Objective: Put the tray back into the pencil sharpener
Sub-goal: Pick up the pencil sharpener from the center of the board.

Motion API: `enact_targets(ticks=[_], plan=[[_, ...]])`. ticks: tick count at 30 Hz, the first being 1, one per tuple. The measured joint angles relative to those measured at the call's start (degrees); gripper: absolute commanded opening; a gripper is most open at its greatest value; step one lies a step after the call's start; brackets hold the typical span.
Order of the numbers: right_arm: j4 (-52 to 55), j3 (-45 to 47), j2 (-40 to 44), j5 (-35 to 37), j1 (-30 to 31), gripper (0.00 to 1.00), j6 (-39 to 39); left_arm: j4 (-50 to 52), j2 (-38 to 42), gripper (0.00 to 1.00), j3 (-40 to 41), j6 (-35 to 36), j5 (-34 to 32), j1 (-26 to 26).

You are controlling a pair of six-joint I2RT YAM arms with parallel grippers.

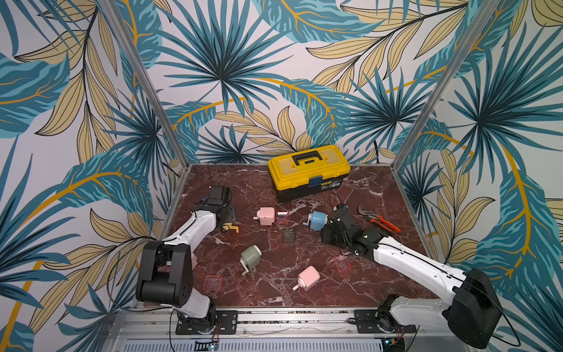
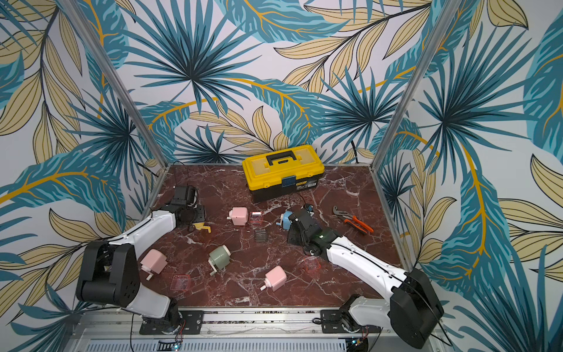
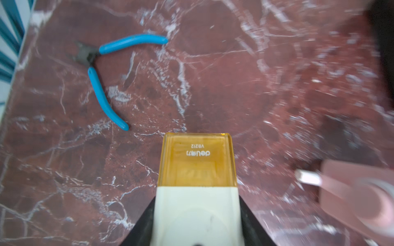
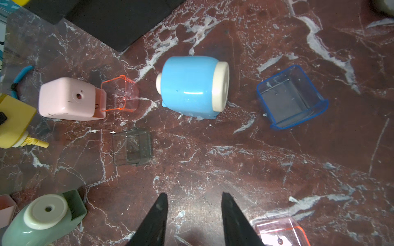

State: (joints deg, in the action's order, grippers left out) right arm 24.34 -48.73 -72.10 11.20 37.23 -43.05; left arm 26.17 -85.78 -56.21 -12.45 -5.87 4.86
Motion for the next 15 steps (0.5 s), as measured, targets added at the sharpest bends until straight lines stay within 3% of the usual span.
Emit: enact_targets(ticks=[8, 15], plan=[[-4.44, -5.16, -0.66, -9.42, -0.13, 0.48, 7.65, 7.48, 12.68, 0.11, -1.25, 14.99, 17.94, 0.52], [-17.46, -10.75, -7.26, -29.18, -0.17, 0.65, 23.34, 9.68, 21.44, 0.09, -1.25, 26.45, 38.01, 1.33]])
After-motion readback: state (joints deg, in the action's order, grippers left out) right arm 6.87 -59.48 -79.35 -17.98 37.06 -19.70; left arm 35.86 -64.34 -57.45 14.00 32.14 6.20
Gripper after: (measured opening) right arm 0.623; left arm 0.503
